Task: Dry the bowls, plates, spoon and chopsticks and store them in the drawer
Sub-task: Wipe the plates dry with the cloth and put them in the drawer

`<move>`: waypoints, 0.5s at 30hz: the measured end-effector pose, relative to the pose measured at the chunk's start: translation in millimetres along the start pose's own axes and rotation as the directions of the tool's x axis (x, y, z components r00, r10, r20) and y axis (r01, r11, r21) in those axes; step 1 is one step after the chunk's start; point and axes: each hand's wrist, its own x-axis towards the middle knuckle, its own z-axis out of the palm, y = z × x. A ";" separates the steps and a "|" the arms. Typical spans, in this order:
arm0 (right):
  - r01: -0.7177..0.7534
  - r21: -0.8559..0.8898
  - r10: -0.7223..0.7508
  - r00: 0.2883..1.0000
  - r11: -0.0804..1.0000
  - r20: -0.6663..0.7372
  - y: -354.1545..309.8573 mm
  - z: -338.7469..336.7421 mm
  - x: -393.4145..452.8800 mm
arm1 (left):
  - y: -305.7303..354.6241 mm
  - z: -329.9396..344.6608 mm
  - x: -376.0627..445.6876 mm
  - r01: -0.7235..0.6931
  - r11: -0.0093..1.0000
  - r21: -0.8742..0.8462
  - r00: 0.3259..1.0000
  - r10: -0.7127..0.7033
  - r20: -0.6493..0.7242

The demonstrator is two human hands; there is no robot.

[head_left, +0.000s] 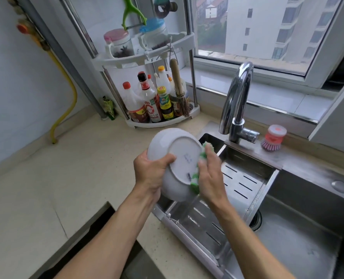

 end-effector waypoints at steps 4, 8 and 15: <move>0.235 -0.219 -0.190 0.960 0.947 0.205 -6.2 4.6 -17.3 | 3.2 2.4 10.4 -0.001 0.997 0.077 1.000 0.002 -0.005; 0.113 -0.157 -0.095 0.988 0.981 0.118 -27.1 1.2 9.8 | 2.2 5.9 8.7 -0.002 0.993 0.122 1.000 -0.002 0.030; 0.192 -0.187 -0.156 0.969 0.964 0.192 -27.7 -11.2 18.6 | -0.4 -1.8 10.5 0.067 0.995 0.072 0.997 -0.070 0.041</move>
